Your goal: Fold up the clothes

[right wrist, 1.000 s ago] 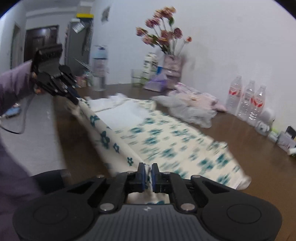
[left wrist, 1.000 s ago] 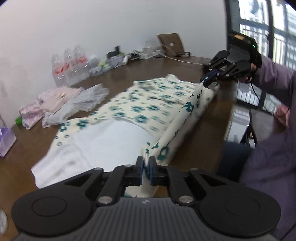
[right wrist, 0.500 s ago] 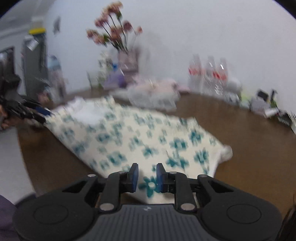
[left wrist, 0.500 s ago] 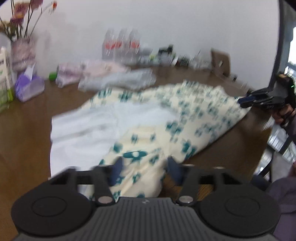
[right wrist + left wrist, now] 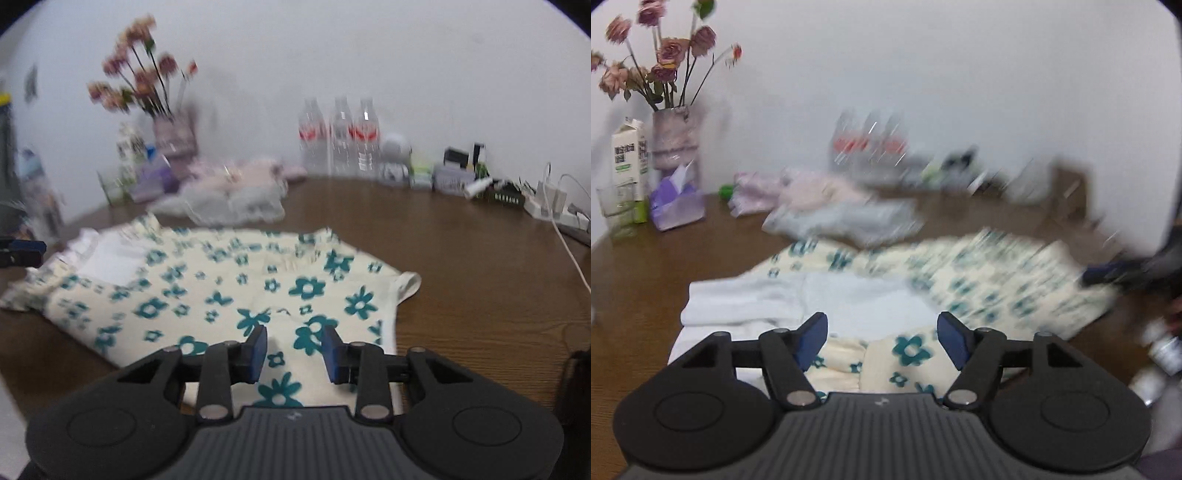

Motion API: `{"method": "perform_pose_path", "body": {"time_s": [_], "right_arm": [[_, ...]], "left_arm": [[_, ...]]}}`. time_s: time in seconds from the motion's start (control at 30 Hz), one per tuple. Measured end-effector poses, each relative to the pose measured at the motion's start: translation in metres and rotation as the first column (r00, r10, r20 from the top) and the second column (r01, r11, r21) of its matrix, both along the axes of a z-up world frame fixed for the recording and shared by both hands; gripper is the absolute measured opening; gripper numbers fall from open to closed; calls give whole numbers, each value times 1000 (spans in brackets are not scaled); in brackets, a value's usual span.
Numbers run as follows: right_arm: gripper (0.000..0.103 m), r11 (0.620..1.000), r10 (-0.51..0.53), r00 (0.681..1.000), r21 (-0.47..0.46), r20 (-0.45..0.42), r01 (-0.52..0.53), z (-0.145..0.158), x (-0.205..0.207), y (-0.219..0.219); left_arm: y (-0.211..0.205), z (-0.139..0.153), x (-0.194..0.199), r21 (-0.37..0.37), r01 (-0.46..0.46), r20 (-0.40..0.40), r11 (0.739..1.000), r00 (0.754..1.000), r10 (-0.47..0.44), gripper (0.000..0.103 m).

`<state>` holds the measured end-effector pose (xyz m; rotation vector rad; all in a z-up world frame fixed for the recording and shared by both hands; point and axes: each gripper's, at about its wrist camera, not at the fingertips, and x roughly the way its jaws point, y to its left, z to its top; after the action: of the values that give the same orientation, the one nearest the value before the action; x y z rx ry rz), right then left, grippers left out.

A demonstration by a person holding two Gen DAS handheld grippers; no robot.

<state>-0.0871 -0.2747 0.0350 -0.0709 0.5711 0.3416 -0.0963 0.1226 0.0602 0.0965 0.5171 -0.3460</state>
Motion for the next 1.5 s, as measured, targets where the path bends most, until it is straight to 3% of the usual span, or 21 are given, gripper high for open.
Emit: {"method": "perform_pose_path", "body": {"time_s": [0.07,0.17,0.23,0.33,0.43,0.57,0.63,0.67,0.7,0.73,0.77,0.83,0.97,1.07,1.2,1.23,1.27,1.3,1.33,1.37,1.5], "right_arm": [[23,1000,-7,999,1,-31,7,-6,5,2],[16,1000,-4,998,-11,-59,3,-5,5,3],[15,999,-2,998,-41,-68,0,-3,3,6],[16,1000,-3,997,-15,-76,2,3,4,5],[20,999,43,999,5,-7,-43,12,1,14],[20,992,92,995,-89,-31,-94,2,9,27],[27,990,109,993,-83,-35,-111,17,15,25],[30,989,117,993,-90,-23,-118,27,20,23],[39,987,124,992,-108,7,-122,38,29,22],[49,984,131,991,-126,19,-128,48,42,21],[52,981,138,990,-142,14,-135,56,62,20],[53,974,156,988,-166,-7,-155,69,104,18],[51,939,255,959,-205,-126,-276,58,184,24],[45,895,331,918,-236,-217,-379,42,231,30],[44,866,400,871,-192,-287,-461,22,254,30],[36,858,418,859,-182,-295,-480,18,254,30],[26,850,438,849,-169,-296,-498,17,253,30],[4,842,450,849,-184,-279,-507,18,248,31],[2,833,448,858,-231,-251,-503,19,243,34],[2,823,447,866,-277,-223,-496,21,237,36],[1,760,516,856,-443,-34,-475,35,175,43]], "left_arm": [[-16,-18,9,123,-83,-19,989,996,86,48],[-9,-28,4,75,-108,-58,991,992,112,39],[-6,-28,-2,69,-95,-83,993,991,101,39],[6,-28,1,40,-54,-83,998,995,57,39],[8,-26,6,24,-53,-107,998,993,55,39],[8,-21,-1,60,-17,-130,998,991,25,40],[17,-4,3,32,6,-168,999,986,0,45],[22,9,6,20,9,-147,1000,989,-6,52],[25,25,15,30,14,-109,999,994,-10,58],[27,41,26,45,19,-73,999,997,-16,71],[25,52,44,94,33,-53,995,998,-28,80],[20,66,83,176,68,-42,982,997,-62,80],[27,54,184,119,151,-170,981,977,-130,79],[34,29,219,60,184,-232,981,959,-166,76],[38,-1,248,-12,230,-301,973,927,-223,77],[35,-6,249,2,249,-317,968,919,-236,75],[33,-11,250,13,269,-332,963,910,-249,64],[32,-12,249,17,287,-333,958,905,-265,59],[31,-10,245,12,310,-309,951,905,-291,27],[31,-7,240,11,318,-284,948,910,-302,8],[28,7,205,99,323,-156,941,939,-305,6]]}}
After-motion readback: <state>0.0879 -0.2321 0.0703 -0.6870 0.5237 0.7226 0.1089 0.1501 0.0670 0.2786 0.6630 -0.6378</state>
